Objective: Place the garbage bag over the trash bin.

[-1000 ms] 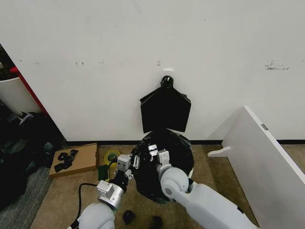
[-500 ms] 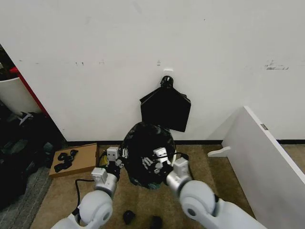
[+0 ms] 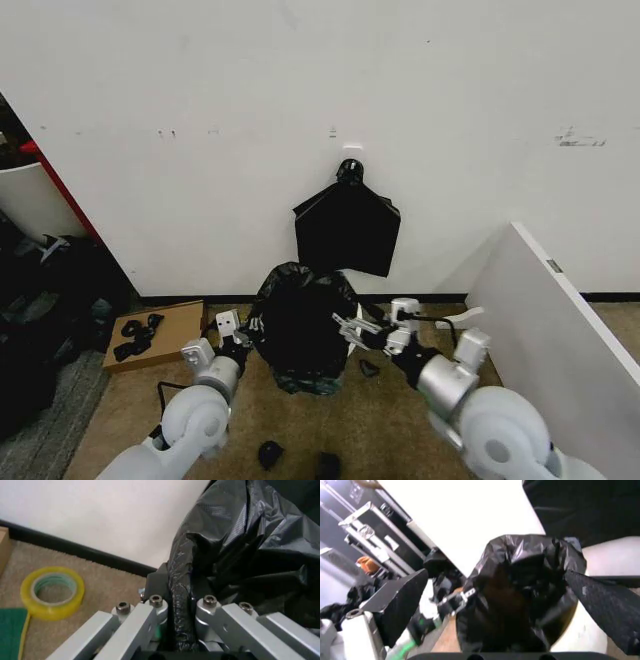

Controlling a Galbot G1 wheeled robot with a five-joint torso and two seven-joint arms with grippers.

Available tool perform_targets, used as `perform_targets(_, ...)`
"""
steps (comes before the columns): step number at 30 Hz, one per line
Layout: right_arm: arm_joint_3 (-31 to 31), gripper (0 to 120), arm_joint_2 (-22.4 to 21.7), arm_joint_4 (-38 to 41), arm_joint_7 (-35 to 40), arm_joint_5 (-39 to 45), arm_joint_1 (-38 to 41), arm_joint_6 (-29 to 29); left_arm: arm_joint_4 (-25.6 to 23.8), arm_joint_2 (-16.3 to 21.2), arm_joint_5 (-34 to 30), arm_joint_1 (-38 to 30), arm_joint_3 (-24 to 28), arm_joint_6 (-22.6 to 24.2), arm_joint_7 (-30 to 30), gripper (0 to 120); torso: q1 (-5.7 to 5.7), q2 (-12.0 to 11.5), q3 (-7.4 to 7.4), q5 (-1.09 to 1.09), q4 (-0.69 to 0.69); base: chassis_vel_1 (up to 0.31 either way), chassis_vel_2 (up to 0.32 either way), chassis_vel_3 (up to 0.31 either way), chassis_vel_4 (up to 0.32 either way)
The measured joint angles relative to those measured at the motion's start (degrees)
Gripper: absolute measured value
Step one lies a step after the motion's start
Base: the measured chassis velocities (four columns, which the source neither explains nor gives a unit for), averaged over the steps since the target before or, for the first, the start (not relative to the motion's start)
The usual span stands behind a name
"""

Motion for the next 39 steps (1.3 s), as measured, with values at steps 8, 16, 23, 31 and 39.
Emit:
perform_targets(8,1.0,100,-0.5,-1.4,-5.3,-5.5,-6.9,0.2,-0.3,0.2,-4.3,-0.4,-0.1,1.4,-0.2,3,0.0,0.0,0.0,-0.01,-0.01,0.0,0.0,0.0,0.0)
perform_targets(16,-2.1,100,0.7,-5.4,-6.1,-9.4,-6.7,0.6,-1.9,0.9,-6.1,0.3,-0.2,2.0,-0.4,3,0.0,0.0,0.0,-0.01,0.0,0.0,0.0,0.0,0.0)
perform_targets(23,-4.0,96,0.9,-7.4,-6.2,-10.4,-5.2,0.3,-2.3,1.2,-6.1,0.6,-0.1,2.0,-0.4,3,0.0,0.0,0.0,-0.02,-0.01,0.0,0.0,0.0,0.0)
perform_targets(31,-5.0,67,1.2,-9.8,-6.2,-11.0,-3.9,0.2,-2.2,1.2,-6.1,0.5,0.0,2.0,-0.3,3,0.0,0.0,0.01,-0.02,0.0,0.0,0.0,0.0,0.0)
perform_targets(39,-5.3,34,1.5,-9.8,-6.1,-11.3,-4.2,0.2,-1.4,1.0,-6.2,0.4,-0.1,1.9,-0.3,3,0.0,0.0,0.01,-0.02,-0.01,0.0,0.0,0.0,0.0)
